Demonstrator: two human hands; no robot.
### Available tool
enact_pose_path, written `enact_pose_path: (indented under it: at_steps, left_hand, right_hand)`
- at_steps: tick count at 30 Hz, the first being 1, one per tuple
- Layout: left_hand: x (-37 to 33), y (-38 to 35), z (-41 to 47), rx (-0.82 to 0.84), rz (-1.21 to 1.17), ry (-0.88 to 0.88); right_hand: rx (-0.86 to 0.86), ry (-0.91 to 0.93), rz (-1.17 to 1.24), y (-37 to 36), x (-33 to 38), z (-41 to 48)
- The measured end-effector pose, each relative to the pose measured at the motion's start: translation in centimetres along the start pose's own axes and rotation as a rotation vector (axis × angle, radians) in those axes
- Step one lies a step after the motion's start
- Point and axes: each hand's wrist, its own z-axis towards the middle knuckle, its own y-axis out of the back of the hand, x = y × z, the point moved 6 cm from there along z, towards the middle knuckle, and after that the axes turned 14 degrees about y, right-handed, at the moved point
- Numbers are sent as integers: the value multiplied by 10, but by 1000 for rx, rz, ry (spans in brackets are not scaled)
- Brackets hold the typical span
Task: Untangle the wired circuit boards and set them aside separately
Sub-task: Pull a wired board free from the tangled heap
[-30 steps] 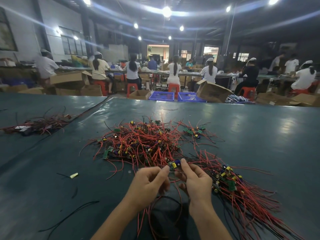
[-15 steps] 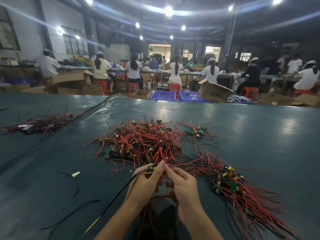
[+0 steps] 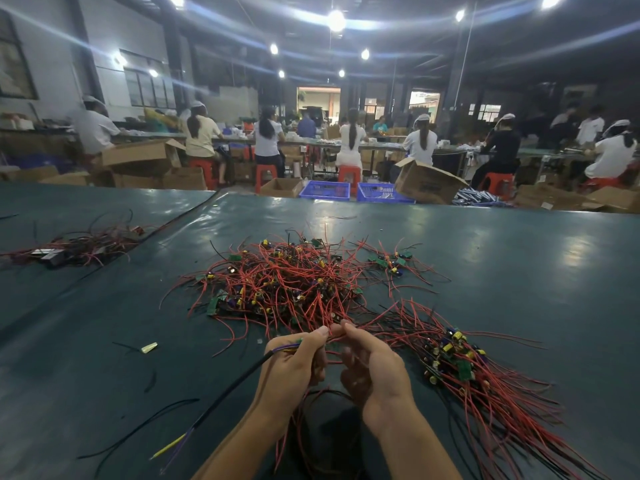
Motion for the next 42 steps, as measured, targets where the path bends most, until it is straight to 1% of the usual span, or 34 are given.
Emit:
enact_pose_path:
  at_steps: [5,9,13,20,30,31,32,34,37,39,42]
  left_hand:
    - [-5,-5,-4,39,8,-35]
    - [-9,-7,-7,69,12,-54]
    - [-11,-11,-11,101,19,-48]
    - [-12,-3,-9,28,-71,21]
    - [0,2,-2,65,-150,194]
    - [1,3,-2,72,-192,216]
    - [1,7,0,70,-283,237]
    - [-3,24,7,30,-455,244]
    - [-10,44,15,-8,-506,232]
    - [-10,41,14,43,-538,263]
    - [-7,21,8,221,-505,312]
  right_hand:
    - [-60,29,120,12,10,9]
    - [-116,86,124,18,16,11]
    - [-163,110,193,24,16,16]
    - [-143,220,178,22,25,14]
    - [-85,164,434,19,21,18]
    - [-94,161,461,22,22,19]
    - [-115,164,477,28,23,20]
    - [-171,202,449,42,31,24]
    - [-172,253,382,49,40,23]
    - [-115,214,332,38,34,19]
    - [-13,109,241,17,18,14]
